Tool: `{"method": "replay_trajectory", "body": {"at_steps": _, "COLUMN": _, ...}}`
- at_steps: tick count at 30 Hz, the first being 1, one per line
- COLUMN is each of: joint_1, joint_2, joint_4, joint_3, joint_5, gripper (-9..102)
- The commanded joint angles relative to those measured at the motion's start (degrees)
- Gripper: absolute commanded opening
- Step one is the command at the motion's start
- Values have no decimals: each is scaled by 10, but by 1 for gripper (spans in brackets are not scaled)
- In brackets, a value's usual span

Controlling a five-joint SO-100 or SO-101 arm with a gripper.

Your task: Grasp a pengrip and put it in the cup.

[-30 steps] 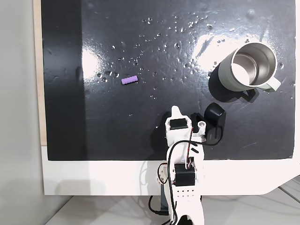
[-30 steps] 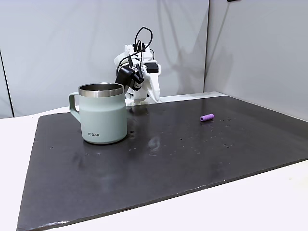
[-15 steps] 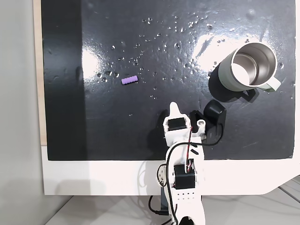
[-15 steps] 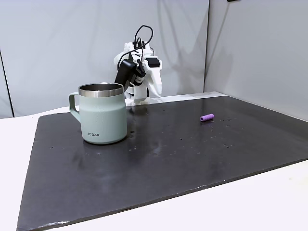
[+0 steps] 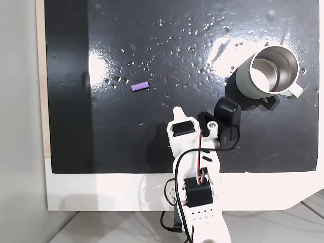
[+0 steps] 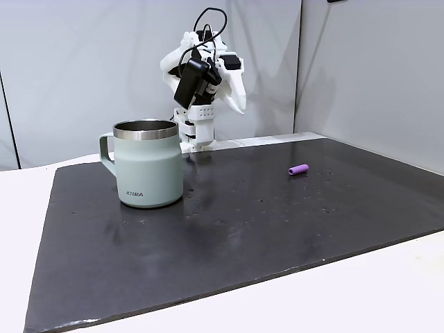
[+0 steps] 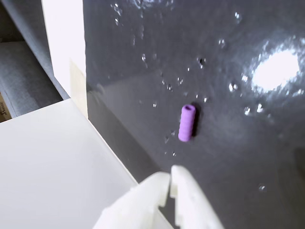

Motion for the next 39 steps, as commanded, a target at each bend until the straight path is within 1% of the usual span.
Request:
{"method": "replay_trajectory", "body": {"at_steps": 1, "joint_1": -31, "joint_2": -100, "joint_4": 10, "joint_3": -111, "joint_5": 43, "gripper": 0}}
{"method": "replay_trajectory", "body": {"at_steps": 7, "joint_1": -86, "joint_2": -264, "joint_4": 36, "joint_3": -237, "joint_5": 139, "gripper": 0}}
{"method": "replay_trajectory", "body": {"at_steps": 11, "joint_1": -111, "joint_2": -340, "joint_4": 47, "joint_3": -295, "joint_5": 186, "gripper": 2}}
{"method": "replay_trajectory", "body": {"at_steps": 17, "joint_1": -124, "joint_2": -453, "joint_4": 57, "joint_3": -350, "joint_5": 241, "gripper": 8}}
{"method": "replay_trajectory", "body": {"at_steps": 23, "joint_1": -152, "joint_2": -555, "joint_4": 56, "joint_3": -416, "joint_5": 279, "gripper": 17}}
{"method": "replay_trajectory", "body": {"at_steps": 26, "joint_1": -164, "joint_2": -598, "joint_4": 56, "joint_3": -446, "joint_5": 298, "gripper": 20}}
{"method": "replay_trajectory", "body": {"at_steps": 32, "joint_1": -183, "joint_2": -666, "joint_4": 48, "joint_3": -472, "joint_5": 323, "gripper": 22}}
{"method": "replay_trajectory", "body": {"at_steps": 39, "joint_1": -185, "joint_2": -751, "joint_4": 24, "joint_3": -476, "joint_5": 324, "gripper": 23}}
